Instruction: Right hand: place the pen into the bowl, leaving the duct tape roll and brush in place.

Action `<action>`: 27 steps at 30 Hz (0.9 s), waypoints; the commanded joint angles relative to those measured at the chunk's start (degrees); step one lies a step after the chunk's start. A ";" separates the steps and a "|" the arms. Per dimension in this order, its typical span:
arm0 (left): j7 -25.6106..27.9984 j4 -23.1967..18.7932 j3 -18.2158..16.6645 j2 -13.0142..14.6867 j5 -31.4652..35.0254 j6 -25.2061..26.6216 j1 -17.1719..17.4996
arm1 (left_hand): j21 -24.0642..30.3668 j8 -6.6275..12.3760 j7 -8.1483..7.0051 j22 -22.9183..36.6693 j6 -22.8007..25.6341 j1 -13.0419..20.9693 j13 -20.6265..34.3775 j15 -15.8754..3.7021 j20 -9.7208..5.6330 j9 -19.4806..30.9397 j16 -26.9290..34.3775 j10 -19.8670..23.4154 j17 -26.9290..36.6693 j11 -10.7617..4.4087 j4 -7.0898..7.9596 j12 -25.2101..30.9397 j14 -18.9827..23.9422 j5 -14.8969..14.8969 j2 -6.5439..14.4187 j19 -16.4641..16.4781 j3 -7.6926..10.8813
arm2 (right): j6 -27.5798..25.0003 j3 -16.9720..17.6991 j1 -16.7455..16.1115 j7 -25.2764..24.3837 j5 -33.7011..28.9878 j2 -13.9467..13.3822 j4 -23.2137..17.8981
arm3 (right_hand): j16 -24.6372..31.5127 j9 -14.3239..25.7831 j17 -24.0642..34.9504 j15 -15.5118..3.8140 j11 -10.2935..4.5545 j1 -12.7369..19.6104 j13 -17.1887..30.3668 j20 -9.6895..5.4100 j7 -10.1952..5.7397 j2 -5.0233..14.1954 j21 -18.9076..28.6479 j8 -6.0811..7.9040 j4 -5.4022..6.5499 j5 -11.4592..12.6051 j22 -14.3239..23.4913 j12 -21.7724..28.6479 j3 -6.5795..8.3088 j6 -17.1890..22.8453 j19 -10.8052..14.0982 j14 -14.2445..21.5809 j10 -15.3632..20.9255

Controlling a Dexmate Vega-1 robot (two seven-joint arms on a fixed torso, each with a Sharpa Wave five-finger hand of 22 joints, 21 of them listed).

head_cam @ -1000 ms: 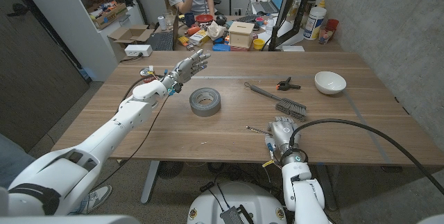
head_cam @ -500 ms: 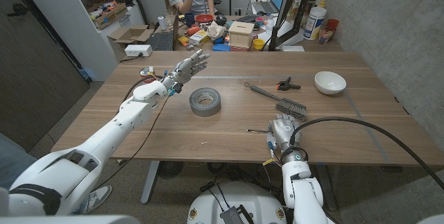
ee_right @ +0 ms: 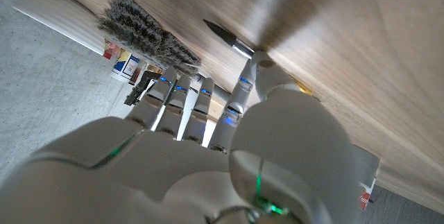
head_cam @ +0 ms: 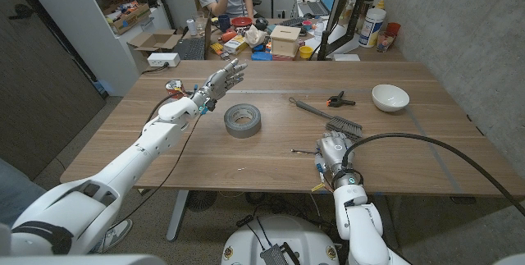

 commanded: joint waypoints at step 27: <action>1.38 -1.57 -0.15 -0.41 -0.31 -0.92 1.11 | 0.33 0.26 0.04 0.21 0.54 0.49 0.19 -6.98 -2.59 0.28 0.23 0.49 0.14 0.01 -0.03 0.36 0.62 0.17 0.11 0.63 0.30 | 0.26 3.12 -1.93 3.11 -4.25 -5.30 -7.17 | 0.11 1.40 0.35 -0.76 -0.08 0.98 0.56 -0.68 1.04 -0.12 0.12 3.85 0.31 0.01 0.33 0.57 0.68 6.16 0.57 0.40 0.87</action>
